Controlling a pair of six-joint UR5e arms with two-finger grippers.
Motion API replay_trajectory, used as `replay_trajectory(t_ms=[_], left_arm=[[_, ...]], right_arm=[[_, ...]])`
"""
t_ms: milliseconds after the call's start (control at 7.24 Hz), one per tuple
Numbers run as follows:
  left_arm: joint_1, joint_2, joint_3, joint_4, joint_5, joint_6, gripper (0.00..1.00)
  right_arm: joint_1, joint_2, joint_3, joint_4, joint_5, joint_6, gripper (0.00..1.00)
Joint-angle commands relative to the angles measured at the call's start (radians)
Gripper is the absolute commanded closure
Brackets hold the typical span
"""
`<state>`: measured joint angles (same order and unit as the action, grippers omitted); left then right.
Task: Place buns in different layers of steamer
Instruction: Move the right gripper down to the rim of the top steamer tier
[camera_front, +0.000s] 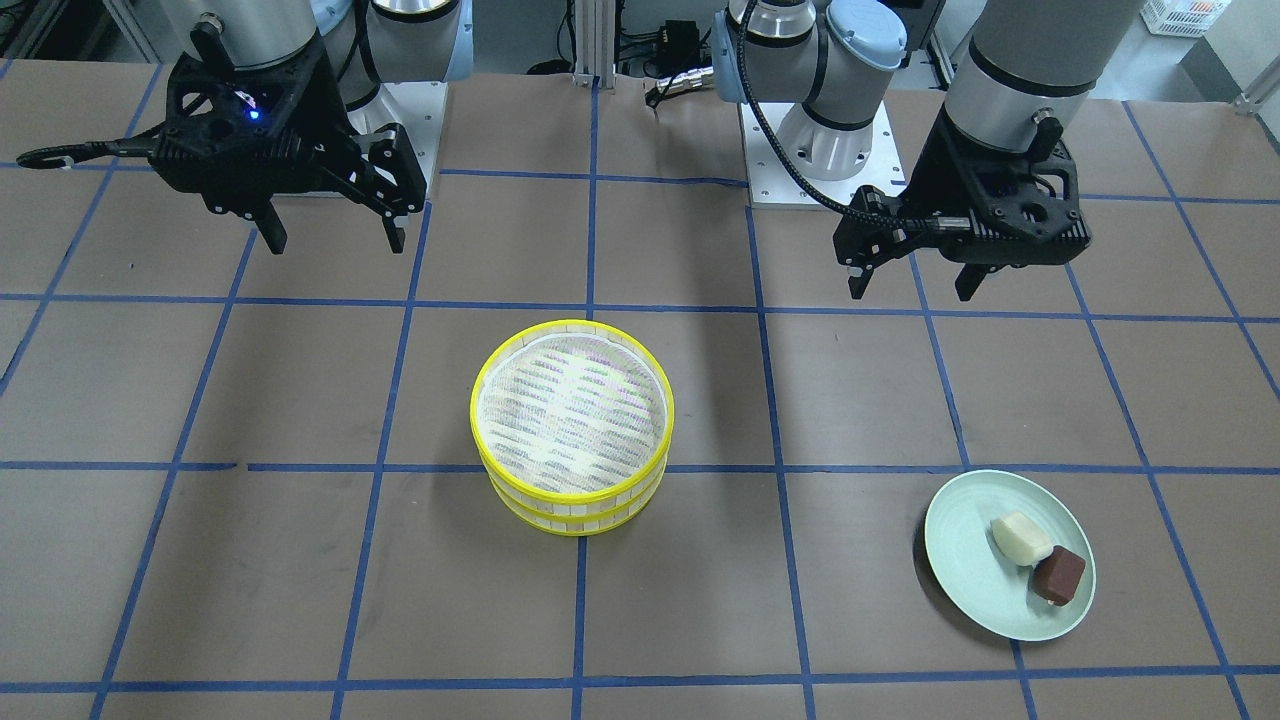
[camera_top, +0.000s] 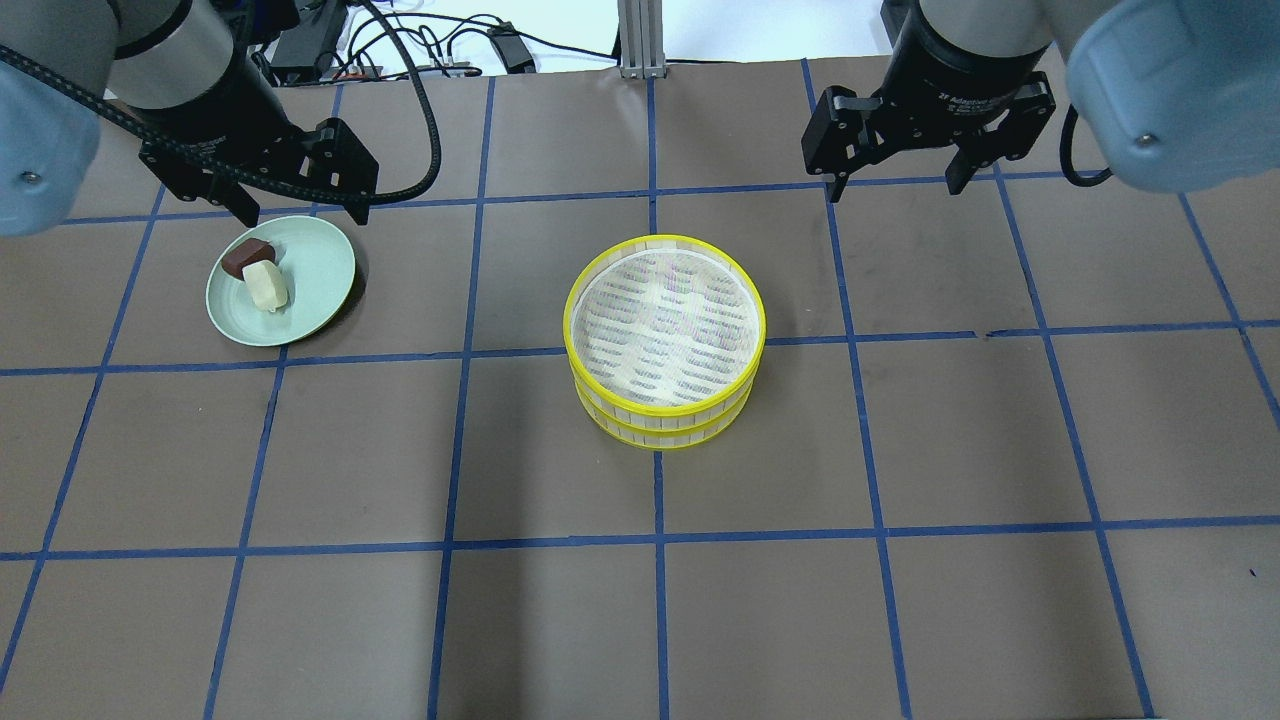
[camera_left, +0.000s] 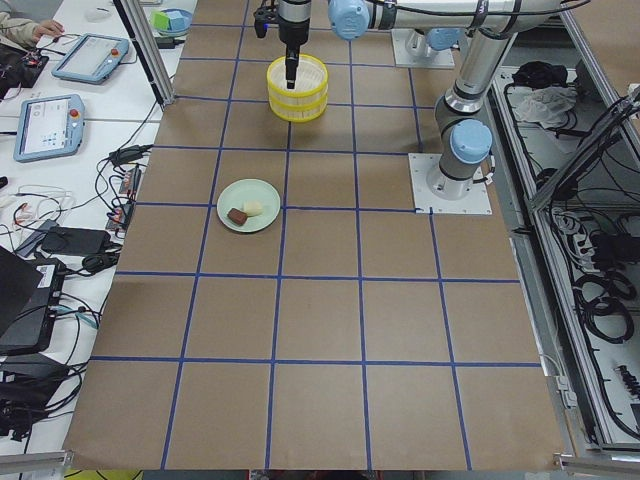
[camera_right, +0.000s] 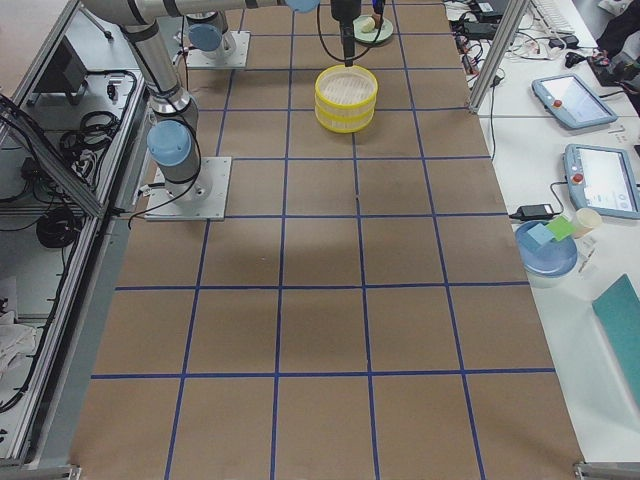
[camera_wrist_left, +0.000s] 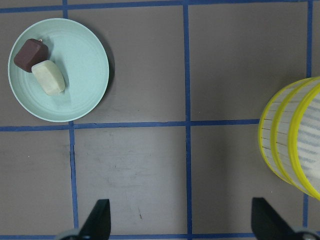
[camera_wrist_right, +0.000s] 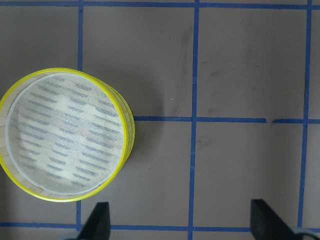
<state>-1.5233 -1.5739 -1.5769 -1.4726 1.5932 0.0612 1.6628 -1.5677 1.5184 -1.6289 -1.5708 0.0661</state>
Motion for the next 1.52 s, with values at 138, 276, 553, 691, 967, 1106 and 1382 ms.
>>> replay_trajectory(t_ms=[138,276,553,691,967,1106,1382], left_arm=[[-0.001,0.003,0.000,-0.002,0.002,-0.001,0.00],[-0.001,0.003,0.000,-0.003,0.004,-0.001,0.00],[-0.001,0.008,0.000,-0.006,0.002,-0.003,0.00],[-0.001,0.014,0.000,-0.009,0.004,-0.003,0.00],[0.003,0.011,0.000,-0.002,0.004,0.011,0.00],[0.041,0.014,0.000,-0.017,0.019,0.012,0.00],[0.077,0.014,0.000,-0.021,0.022,0.020,0.00]], right_arm=[[0.000,0.000,0.000,0.004,0.000,0.003,0.00],[0.003,0.008,0.002,0.009,0.003,0.003,0.00],[0.043,0.096,0.051,-0.117,0.080,0.049,0.00],[0.085,0.159,0.069,-0.167,0.065,0.055,0.01],[0.091,0.240,0.107,-0.175,0.029,0.084,0.08],[0.091,0.273,0.127,-0.181,0.029,0.099,0.15],[0.097,0.340,0.134,-0.229,0.031,0.147,0.18]])
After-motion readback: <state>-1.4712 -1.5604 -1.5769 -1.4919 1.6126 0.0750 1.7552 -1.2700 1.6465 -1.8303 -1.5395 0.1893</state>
